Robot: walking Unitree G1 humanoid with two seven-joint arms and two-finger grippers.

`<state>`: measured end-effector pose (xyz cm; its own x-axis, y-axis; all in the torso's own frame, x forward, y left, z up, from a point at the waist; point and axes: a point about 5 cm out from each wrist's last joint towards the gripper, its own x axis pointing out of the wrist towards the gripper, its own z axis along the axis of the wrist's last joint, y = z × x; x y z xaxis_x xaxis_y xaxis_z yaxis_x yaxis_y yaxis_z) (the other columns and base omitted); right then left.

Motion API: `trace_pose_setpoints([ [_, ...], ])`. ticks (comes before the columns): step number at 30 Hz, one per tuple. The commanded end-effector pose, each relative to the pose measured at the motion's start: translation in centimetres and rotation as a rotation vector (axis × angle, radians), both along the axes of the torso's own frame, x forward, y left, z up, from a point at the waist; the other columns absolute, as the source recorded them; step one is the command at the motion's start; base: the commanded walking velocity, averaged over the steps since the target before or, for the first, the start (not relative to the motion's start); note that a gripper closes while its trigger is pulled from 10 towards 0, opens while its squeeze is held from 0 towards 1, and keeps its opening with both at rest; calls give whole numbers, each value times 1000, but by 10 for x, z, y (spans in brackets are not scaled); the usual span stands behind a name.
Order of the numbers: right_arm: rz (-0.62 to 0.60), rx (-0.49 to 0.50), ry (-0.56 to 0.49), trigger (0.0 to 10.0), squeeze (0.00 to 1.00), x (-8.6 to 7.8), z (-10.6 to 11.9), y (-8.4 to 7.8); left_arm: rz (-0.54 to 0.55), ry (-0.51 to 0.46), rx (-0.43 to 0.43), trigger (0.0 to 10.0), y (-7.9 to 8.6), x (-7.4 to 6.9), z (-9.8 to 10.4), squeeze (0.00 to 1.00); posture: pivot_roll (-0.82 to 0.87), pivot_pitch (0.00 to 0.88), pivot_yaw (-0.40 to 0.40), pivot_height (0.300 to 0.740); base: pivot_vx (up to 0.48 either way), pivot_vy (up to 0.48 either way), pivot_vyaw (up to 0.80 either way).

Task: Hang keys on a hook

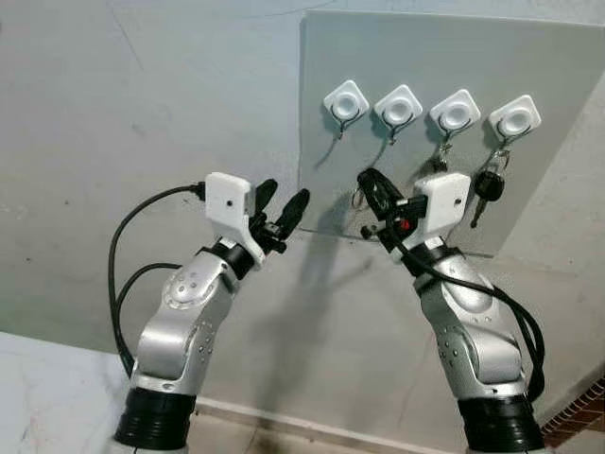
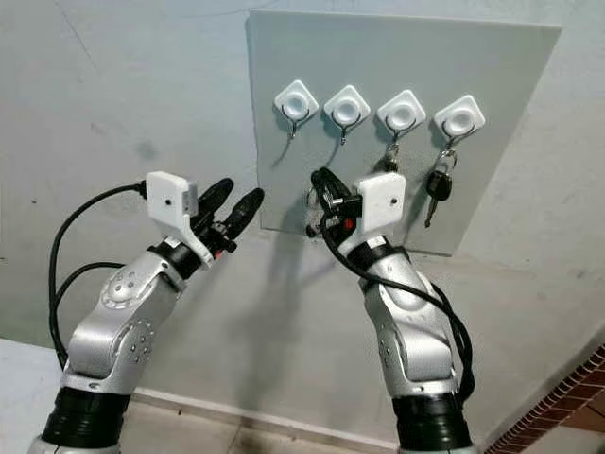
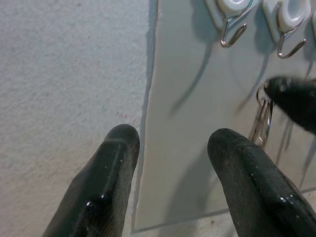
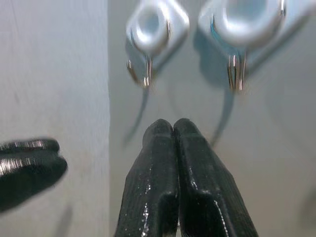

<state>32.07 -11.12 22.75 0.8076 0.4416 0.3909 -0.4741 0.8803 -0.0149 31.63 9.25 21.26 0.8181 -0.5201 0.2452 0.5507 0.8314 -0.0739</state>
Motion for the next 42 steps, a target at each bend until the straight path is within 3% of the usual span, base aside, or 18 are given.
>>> trace_pose_setpoints([
  [1, 6, 17, -21, 10000, 0, 2, 7, 1, -15, -24, 9, 10000, -4, 0, 7, 0, 121, 0, 15, 740, 0, 0, 0],
  [11, -14, 38, -75, 10000, 0, 2, 14, -5, -45, -39, 14, 10000, -9, 0, 11, 0, 118, 0, 17, 740, 0, 0, 0],
  [29, -76, 55, -90, 10000, 0, -6, 8, -20, -56, -43, 17, 10000, -9, 1, 12, 0, 106, 0, 25, 740, 0, 0, 0],
  [37, -31, 99, -131, 10000, 0, -12, 15, -19, -56, -42, 15, 10000, -9, 2, 12, 0, 103, 0, 27, 740, 0, 0, 0],
  [42, 64, 147, -116, 10000, 0, -15, 19, -13, -58, -44, 15, 10000, -10, 2, 13, 0, 102, 0, 28, 740, 0, 0, 0],
])
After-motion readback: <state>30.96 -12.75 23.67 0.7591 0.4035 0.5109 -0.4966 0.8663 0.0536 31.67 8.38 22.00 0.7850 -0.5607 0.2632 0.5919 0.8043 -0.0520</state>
